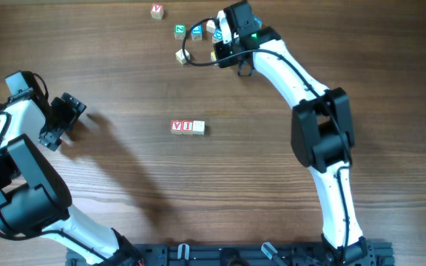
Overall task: Form a horizontal line
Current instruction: 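Lower the right gripper over the yellow 'C' block, then close the right gripper on the yellow 'C' block and lift it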
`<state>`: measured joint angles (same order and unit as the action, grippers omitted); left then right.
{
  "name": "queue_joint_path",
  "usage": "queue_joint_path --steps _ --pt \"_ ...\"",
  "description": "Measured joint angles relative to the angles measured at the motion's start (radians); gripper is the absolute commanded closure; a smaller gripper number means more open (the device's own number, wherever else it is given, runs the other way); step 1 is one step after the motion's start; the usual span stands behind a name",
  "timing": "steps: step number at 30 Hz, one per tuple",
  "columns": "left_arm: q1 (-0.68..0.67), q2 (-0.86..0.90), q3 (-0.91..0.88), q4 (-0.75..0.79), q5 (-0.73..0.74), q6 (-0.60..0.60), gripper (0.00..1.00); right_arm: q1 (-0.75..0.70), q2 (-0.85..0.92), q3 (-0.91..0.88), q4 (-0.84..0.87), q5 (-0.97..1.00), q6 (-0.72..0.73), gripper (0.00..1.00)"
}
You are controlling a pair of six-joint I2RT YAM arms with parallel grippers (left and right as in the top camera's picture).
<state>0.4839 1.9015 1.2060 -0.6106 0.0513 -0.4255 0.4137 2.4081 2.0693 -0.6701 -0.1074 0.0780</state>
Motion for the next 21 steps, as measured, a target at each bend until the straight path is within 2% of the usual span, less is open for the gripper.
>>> queue_joint_path --steps 3,7,12,21 --pt "0.000 0.000 0.000 0.000 0.000 0.000 0.00 0.000 -0.076 0.000 -0.097 0.001 0.012 0.87" --pt "0.000 0.000 0.000 -0.001 0.000 0.000 0.00 0.000 -0.211 0.002 -0.322 0.000 0.057 0.85" --pt "0.000 0.000 0.000 0.000 0.000 0.000 0.00 0.000 -0.239 -0.003 -0.572 0.000 0.135 0.85" --pt "0.000 0.000 0.000 0.000 0.000 0.000 0.00 0.000 -0.239 -0.138 -0.591 0.000 0.268 0.85"
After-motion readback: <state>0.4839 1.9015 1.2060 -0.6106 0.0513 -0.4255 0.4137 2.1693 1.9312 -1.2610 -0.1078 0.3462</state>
